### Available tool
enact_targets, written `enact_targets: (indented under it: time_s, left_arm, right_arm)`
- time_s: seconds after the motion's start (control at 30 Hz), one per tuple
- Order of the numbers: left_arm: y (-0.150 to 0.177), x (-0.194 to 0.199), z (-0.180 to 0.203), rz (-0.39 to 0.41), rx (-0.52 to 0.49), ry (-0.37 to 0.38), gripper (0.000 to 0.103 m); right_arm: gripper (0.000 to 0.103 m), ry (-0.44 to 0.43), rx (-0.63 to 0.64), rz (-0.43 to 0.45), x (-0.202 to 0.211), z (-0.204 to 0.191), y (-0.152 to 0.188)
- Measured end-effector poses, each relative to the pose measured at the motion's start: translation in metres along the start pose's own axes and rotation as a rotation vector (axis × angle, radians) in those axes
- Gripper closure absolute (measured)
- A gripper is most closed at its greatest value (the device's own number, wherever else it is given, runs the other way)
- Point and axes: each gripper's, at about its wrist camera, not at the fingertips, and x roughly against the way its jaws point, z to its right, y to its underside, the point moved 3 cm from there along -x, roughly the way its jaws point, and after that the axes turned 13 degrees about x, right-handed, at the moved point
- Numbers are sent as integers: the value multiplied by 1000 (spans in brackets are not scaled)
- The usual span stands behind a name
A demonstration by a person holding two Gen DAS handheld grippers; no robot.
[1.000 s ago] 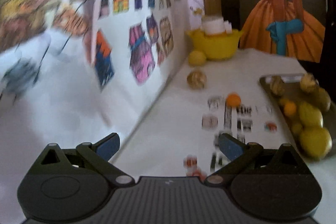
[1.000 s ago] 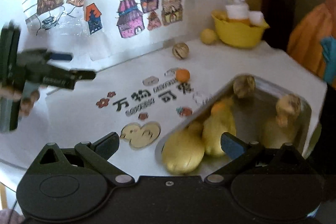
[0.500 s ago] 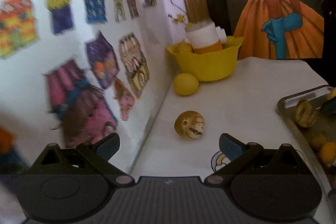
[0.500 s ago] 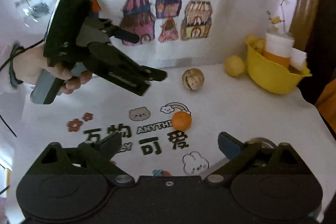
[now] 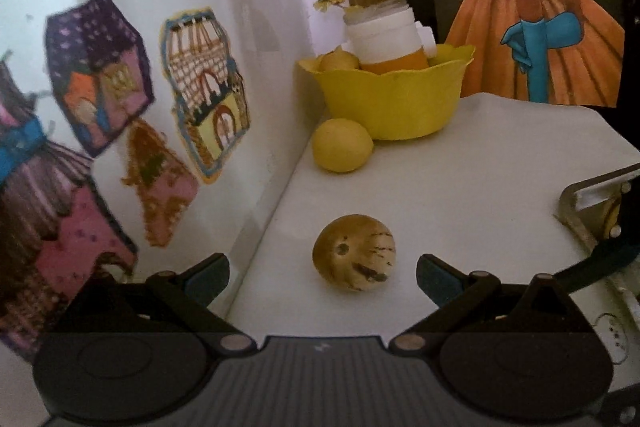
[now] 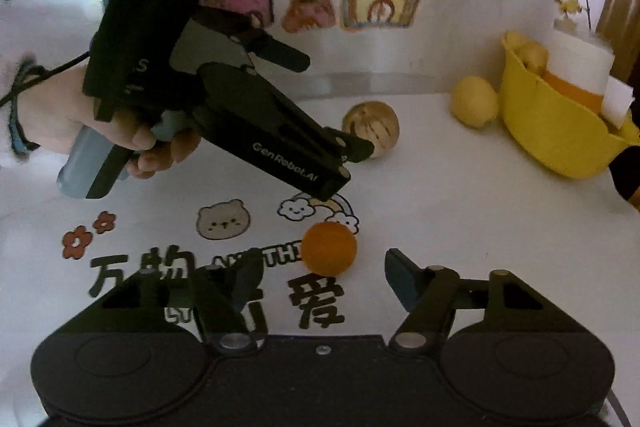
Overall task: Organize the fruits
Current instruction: 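Move the left gripper to the striped melon while the right gripper approaches the orange, then grasp the striped melon with the left gripper while the right gripper grasps the orange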
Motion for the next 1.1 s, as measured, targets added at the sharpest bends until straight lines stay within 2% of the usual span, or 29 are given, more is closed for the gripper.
enact_targets:
  time_s: [0.1, 0.33, 0.53, 0.7, 1.0, 1.1]
  left_arm:
    - [2, -7, -2, -4, 2, -2, 4]
    - [1, -21, 0, -13, 30, 21, 8]
    - [3, -28, 0, -27, 36, 23, 20]
    - [2, -32, 0, -45, 60, 49, 32]
    - [0, -36, 1, -51, 90, 63, 46]
    - [1, -37, 1, -57, 88, 64, 45]
  right_arm:
    - [42, -1, -9, -16, -8, 4, 1]
    - [43, -27, -2, -42, -17, 8, 1]
    - [44, -53, 1, -46, -25, 11, -6]
    - [53, -76, 4, -48, -26, 9, -9]
    - [61, -73, -1, -48, -24, 5, -11]
    - [61, -77, -7, -48, -25, 8, -12]
